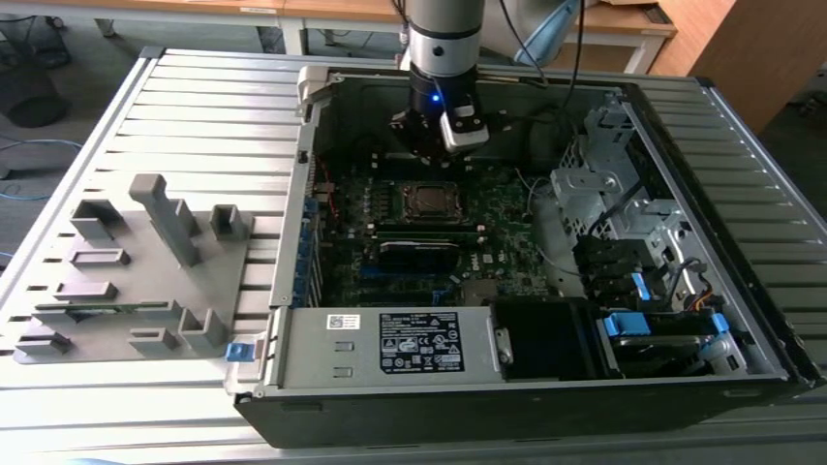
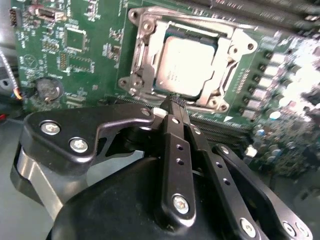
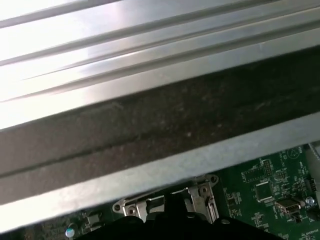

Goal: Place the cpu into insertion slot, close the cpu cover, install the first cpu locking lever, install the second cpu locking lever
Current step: 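Install the first cpu locking lever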

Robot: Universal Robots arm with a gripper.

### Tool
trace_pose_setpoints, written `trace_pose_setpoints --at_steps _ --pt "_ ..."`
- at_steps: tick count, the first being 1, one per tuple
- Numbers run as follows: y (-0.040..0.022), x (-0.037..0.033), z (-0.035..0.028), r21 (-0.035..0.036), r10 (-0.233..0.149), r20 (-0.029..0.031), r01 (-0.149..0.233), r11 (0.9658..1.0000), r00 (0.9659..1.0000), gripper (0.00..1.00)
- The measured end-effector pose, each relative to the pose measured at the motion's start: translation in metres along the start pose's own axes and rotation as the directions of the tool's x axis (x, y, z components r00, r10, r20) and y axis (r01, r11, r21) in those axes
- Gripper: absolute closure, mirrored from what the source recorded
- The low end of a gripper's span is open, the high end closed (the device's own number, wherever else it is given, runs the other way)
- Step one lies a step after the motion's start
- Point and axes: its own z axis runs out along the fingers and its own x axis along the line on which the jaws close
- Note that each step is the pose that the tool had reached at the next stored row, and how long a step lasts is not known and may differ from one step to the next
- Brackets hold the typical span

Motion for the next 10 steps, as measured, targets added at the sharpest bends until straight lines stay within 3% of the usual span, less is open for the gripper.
trace_pose_setpoints --at_steps 2,4,6,10 --pt "-0.0001 0.0 0.0002 0.0092 -0.011 -0.0073 0.011 0.9999 0.9999 0.89" --pt "-0.0011 0.0002 0.0002 0.0101 -0.021 -0.0086 0.021 0.9997 0.9997 0.89" --pt "-0.0021 0.0001 0.0003 0.0076 -0.028 -0.0081 0.028 0.9996 0.9996 0.89" --pt "-0.0043 -0.0002 0.0001 -0.0067 -0.032 -0.0076 0.032 0.9995 0.9995 0.89"
